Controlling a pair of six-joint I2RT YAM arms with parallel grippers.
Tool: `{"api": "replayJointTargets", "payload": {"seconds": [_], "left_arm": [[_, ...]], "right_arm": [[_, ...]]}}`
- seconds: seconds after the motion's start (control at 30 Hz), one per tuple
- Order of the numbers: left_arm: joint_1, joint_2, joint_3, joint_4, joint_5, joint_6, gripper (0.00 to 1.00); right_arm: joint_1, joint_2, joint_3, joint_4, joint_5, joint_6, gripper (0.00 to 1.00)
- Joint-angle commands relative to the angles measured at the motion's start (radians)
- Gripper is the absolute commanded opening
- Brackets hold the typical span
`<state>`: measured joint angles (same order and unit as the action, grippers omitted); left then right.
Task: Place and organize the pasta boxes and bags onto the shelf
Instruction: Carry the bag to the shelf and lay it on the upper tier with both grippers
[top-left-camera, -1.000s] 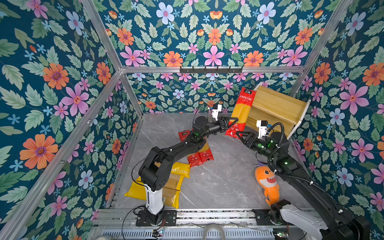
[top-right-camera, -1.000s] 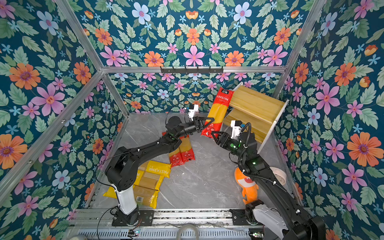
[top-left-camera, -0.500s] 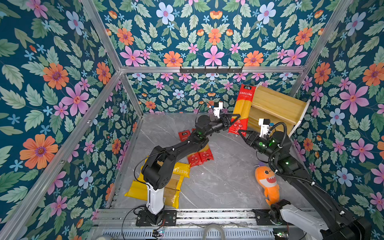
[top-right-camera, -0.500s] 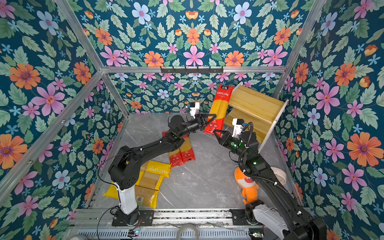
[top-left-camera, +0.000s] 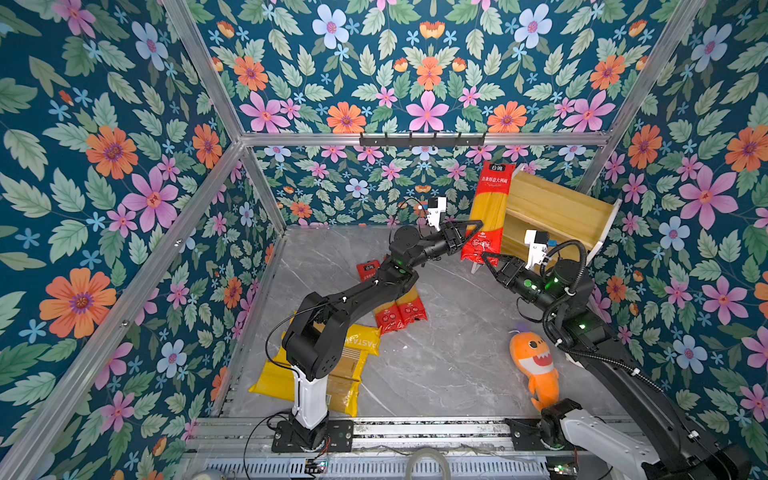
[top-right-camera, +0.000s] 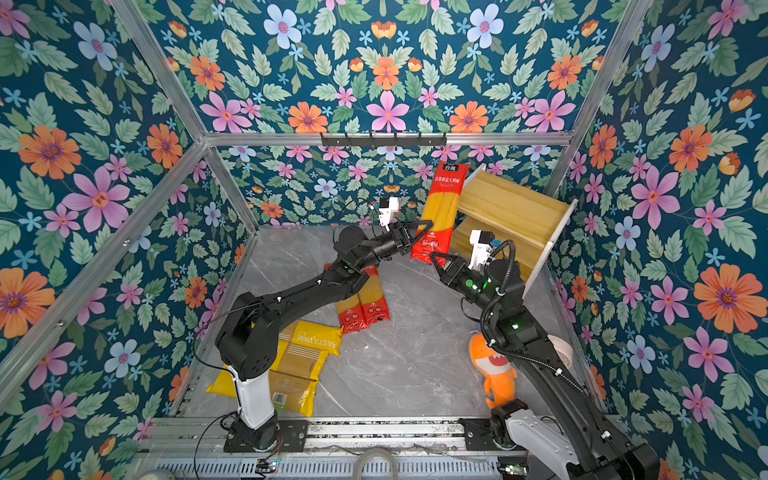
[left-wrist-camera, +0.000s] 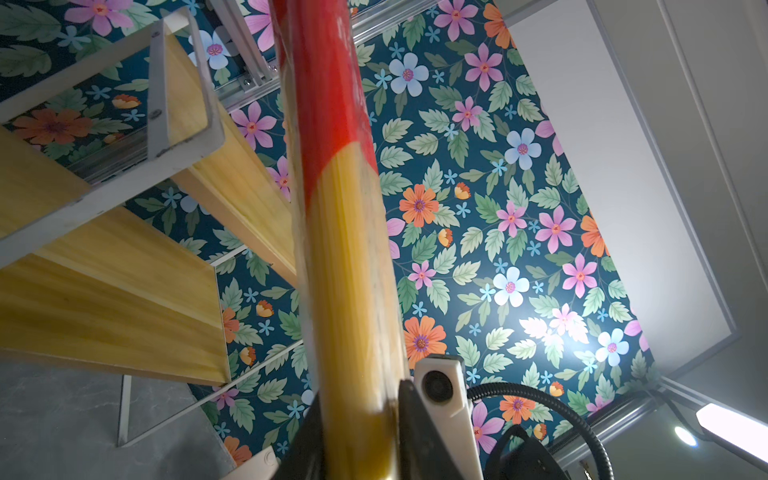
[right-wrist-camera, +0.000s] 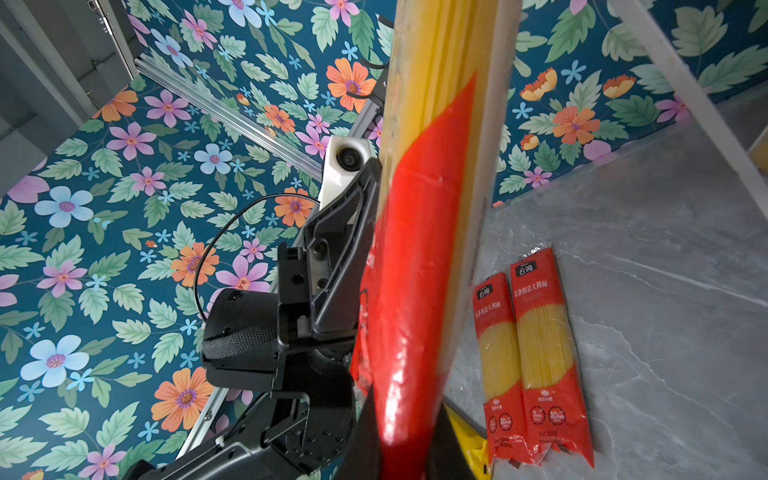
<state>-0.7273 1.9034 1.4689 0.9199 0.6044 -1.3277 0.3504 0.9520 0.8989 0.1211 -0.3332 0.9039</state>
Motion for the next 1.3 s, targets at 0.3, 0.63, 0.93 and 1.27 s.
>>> {"api": "replayJointTargets", "payload": {"seconds": [0.3,0.63,0.93,1.27], "left_arm": [[-0.007,0.111,0.17,0.002,0.055,0.065,0.39],[-0.025,0.237,0.336,-0.063,0.101,0.078,0.32],[-0.036,0.32,0.499,-0.222,0.143,0.132,0.33],[-0.028,0.289,0.491,-0.232,0.151,0.142,0.59]], "right_arm": [[-0.103,0.014,0.054,0.053,0.09,-0.014,0.0],[-0.106,-0.036,-0.031,0.075,0.163,0.011,0.0],[-0.105,-0.096,-0.085,0.043,0.247,0.046,0.0],[-0.106,-0.018,0.036,-0.009,0.319,0.102,0.0]]}}
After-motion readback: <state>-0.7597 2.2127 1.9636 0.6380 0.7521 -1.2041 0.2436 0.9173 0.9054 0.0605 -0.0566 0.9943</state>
